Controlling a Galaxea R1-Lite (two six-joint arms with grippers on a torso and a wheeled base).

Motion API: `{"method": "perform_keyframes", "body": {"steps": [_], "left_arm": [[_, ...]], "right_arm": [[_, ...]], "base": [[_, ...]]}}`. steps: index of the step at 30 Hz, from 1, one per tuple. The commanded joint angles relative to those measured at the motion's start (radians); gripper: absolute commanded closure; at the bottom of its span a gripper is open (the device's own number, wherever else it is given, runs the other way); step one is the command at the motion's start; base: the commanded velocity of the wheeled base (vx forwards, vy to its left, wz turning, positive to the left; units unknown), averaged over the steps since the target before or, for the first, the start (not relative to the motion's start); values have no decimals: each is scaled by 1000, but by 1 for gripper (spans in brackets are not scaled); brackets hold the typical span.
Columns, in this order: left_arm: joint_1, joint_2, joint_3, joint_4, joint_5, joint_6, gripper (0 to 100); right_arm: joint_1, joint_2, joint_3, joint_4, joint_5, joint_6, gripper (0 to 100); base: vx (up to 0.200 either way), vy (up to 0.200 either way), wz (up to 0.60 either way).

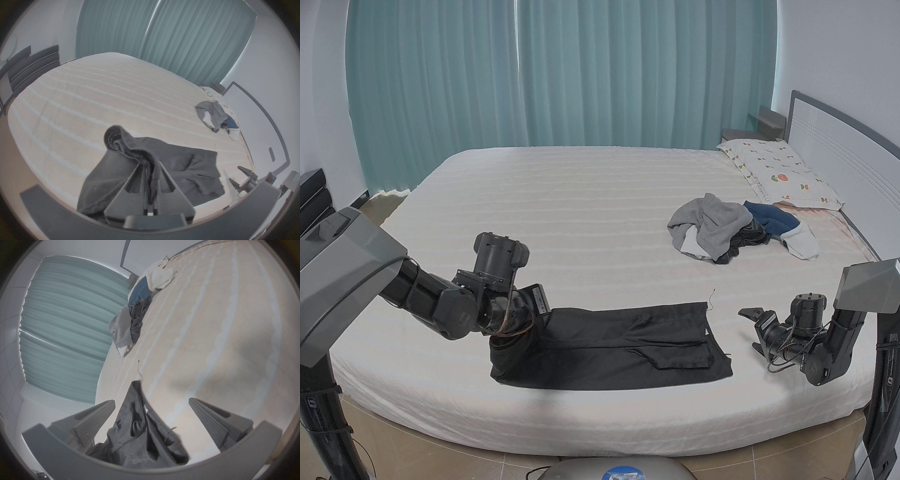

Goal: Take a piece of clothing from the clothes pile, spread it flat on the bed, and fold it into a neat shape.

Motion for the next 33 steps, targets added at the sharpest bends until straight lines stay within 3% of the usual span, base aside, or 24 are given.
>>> {"method": "perform_keyframes", "body": {"steps": [1,18,33], "left_arm": [[-51,32,-89,48,23,-17,100],[-146,186,-354,236,35,-108,100],[-193,256,-448,268,31,-167,100]], "right_arm": [[2,2,1,-1,0,0,0],[2,3,1,-1,0,-3,0],[2,8,1,-1,-2,-5,0]], "base": [[0,-200,0],[0,-200,0],[0,0,0]]}}
